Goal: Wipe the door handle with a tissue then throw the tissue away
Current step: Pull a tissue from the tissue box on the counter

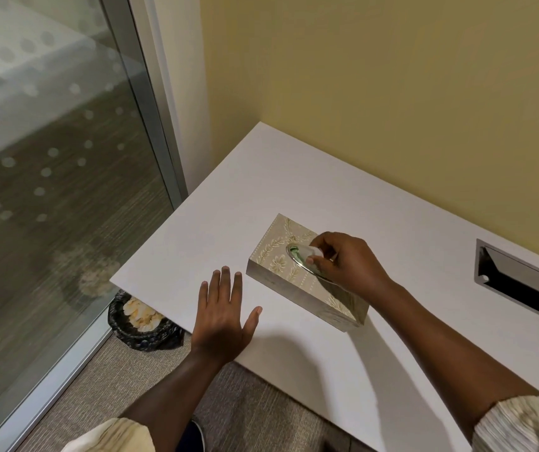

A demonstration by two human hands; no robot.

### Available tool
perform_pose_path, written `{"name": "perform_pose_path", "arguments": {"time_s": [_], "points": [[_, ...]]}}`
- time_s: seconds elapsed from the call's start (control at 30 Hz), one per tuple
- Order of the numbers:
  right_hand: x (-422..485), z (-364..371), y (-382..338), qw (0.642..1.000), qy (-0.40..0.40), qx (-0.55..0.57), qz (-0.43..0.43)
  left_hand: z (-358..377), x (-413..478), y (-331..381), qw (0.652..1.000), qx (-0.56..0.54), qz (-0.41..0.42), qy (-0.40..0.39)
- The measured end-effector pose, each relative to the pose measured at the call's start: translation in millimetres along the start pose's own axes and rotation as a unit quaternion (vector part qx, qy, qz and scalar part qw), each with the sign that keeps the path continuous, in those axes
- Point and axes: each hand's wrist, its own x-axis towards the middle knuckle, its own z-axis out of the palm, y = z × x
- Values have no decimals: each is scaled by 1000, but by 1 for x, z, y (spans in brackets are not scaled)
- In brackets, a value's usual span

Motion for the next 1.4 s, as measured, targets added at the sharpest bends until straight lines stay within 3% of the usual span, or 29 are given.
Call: {"name": "perform_pose_path", "arguments": {"time_s": [0.07, 0.4, 0.63, 0.77, 0.9, 0.97, 1.1, 1.17, 1.27, 1.4], "points": [[2, -1, -6, 1000, 22, 2, 4, 1, -1, 0, 1000, 0, 1, 4], [9, -24, -31, 960, 128, 241, 67, 6, -2, -1, 999, 7, 5, 36], [8, -26, -50, 937, 94, 326, 79, 5, -2, -6, 999, -37, 11, 26], [5, -25, -62, 932, 62, 345, 92, -21, 12, -14, 987, -142, -49, -56], [3, -22, -83, 931, 32, 353, 91, -82, 56, -5, 939, -292, -175, -36], [3, -19, -96, 928, 18, 362, 90, -117, 82, 0, 894, -407, -179, -45], [3, -15, -125, 916, -13, 392, 78, -168, 105, 1, 780, -582, -133, -187], [4, -12, -137, 909, -30, 410, 74, -179, 104, -3, 746, -612, -148, -215], [7, -6, -156, 896, -28, 432, 96, -190, 95, -13, 731, -630, -193, -179], [6, 4, -184, 878, -44, 452, 153, -208, 87, -30, 681, -658, -303, -103]]}}
